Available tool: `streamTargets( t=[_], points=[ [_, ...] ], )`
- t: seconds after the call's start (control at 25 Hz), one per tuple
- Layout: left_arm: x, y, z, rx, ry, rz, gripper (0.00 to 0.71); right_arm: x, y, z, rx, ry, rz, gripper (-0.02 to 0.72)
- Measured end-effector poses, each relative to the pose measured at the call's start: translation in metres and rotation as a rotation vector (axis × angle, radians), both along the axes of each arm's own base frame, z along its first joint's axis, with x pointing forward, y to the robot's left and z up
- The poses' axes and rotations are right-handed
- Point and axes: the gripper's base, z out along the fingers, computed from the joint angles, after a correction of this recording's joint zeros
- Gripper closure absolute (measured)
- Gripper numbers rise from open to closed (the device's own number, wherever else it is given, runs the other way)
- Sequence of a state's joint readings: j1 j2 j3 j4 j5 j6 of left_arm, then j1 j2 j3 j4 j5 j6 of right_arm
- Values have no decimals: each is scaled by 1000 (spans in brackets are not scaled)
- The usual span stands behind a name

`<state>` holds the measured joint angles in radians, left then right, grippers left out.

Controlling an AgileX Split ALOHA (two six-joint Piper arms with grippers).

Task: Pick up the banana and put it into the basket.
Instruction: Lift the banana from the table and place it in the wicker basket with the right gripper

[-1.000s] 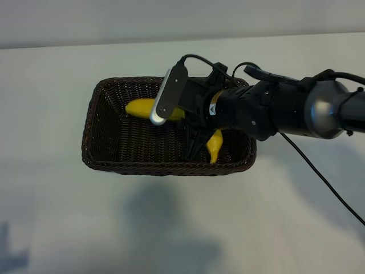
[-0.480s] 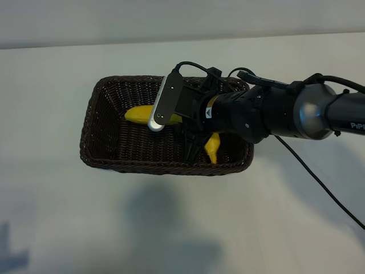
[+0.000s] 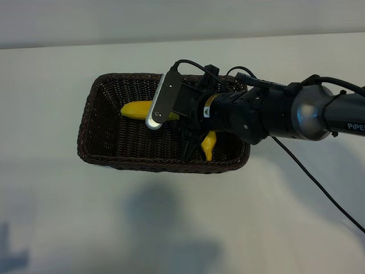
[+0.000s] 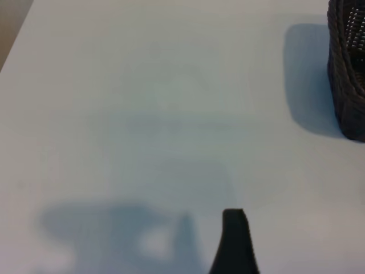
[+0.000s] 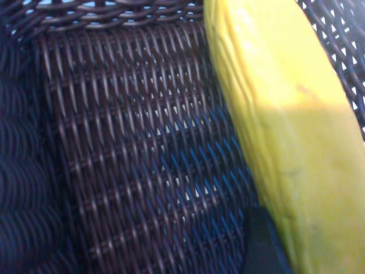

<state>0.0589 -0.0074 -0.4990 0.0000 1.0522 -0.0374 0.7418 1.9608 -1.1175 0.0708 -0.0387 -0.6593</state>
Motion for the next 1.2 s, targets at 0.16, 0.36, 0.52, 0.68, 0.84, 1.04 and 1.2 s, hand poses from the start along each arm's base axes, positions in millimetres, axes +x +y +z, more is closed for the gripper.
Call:
streamTargets(
  t=[0.16,0.36,0.52,0.68,0.84,1.04,1.2],
  points=[
    [0,0,0,-1,0,1,132,0,0,0,1,-3,0,269],
    [0,0,0,-1,0,1,132,0,0,0,3,-5,0,267],
    [0,0,0,-1,0,1,132,0,0,0,3,-5,0,249],
    [0,0,0,-1,0,1,132,0,0,0,4,-6,0,201],
    [0,0,0,-1,0,1,132,1,0,1,5,-12,2,162],
    [0,0,0,-1,0,1,132,0,0,6,7,-25,10,156],
    [0,0,0,-1,0,1,132,-4,-7,26,-12,-39,27,163]
  ],
)
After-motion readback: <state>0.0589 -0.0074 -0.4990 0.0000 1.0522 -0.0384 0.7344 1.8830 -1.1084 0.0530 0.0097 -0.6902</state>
